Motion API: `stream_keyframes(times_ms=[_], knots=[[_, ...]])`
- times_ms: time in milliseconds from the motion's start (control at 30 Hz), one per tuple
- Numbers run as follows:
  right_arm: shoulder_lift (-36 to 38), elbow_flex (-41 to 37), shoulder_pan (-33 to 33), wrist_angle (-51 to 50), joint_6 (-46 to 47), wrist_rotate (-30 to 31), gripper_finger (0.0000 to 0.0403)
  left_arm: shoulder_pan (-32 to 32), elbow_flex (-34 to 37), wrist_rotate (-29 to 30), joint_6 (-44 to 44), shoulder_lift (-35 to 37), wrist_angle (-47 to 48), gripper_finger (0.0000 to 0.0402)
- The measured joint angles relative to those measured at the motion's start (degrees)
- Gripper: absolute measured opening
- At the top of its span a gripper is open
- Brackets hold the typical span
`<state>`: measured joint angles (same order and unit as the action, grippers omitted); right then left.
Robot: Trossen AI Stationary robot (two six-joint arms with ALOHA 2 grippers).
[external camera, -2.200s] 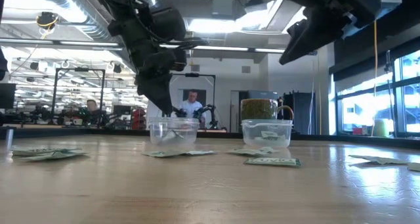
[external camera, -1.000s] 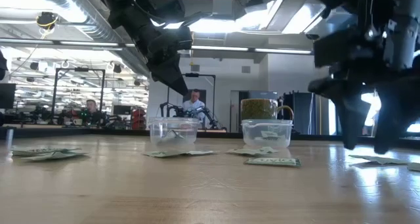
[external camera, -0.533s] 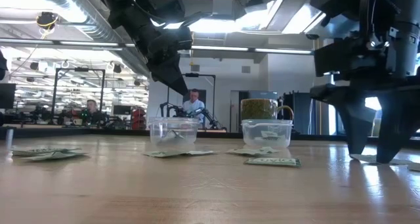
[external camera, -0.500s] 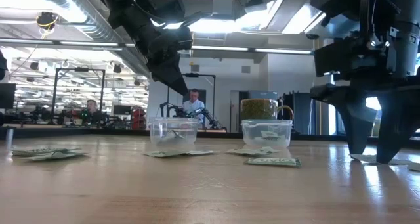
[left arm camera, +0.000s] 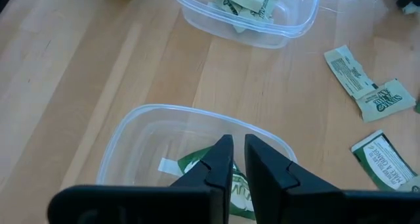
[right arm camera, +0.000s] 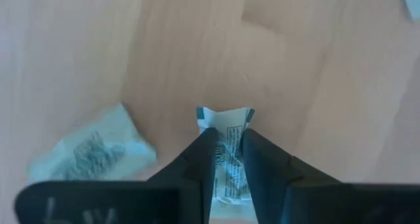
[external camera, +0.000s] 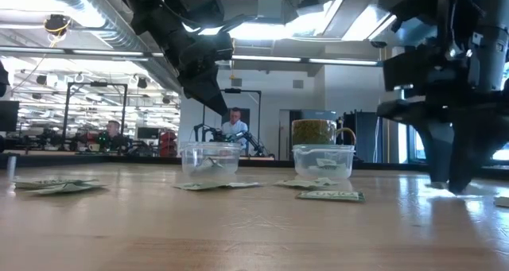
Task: Pick and place items into bin
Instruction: Put the stevia packet into the right transparent bin
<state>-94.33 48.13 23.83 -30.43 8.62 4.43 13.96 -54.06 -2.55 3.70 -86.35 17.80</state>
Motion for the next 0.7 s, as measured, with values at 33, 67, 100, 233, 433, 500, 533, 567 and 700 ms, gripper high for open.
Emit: stream_keyframes(times_ms=[33,67,100,233,433,500,533,567,700], knots=[[0.7,-0.1,0.0,-0.2,0.0,0.0,0.0077,0.0,0.0,0.0,0.0,0.0,0.0,0.0033],[1.4,0.0,0.0,0.2,0.0,0.0,0.0076,0.0,0.0,0.0,0.0,0.0,0.1,0.0033],[2.2,0.1,0.0,0.1,0.0,0.0,0.0074,0.0,0.0,0.0,0.0,0.0,0.1,0.0034],[5.1,0.1,0.0,-0.4,-0.3,1.7,0.007,0.0,0.0,0.0,0.0,0.0,0.2,0.0033],[10.3,0.2,-1.0,-0.3,-4.3,11.0,0.007,0.0,0.0,0.0,0.0,0.0,0.4,0.0033],[11.7,0.3,-2.5,-0.2,-5.2,15.1,0.007,0.0,0.0,0.0,0.0,0.0,0.3,0.0035],[12.3,0.3,-3.5,0.0,-6.0,16.9,0.007,0.0,0.0,0.0,0.0,0.0,0.3,0.0035],[12.9,0.3,-4.5,0.1,-6.9,18.3,0.007,0.0,0.0,0.0,0.0,0.0,0.3,0.0036],[13.9,0.3,-9.4,2.3,-12.4,19.9,0.007,0.0,0.0,0.0,0.0,0.0,0.0,0.0038]])
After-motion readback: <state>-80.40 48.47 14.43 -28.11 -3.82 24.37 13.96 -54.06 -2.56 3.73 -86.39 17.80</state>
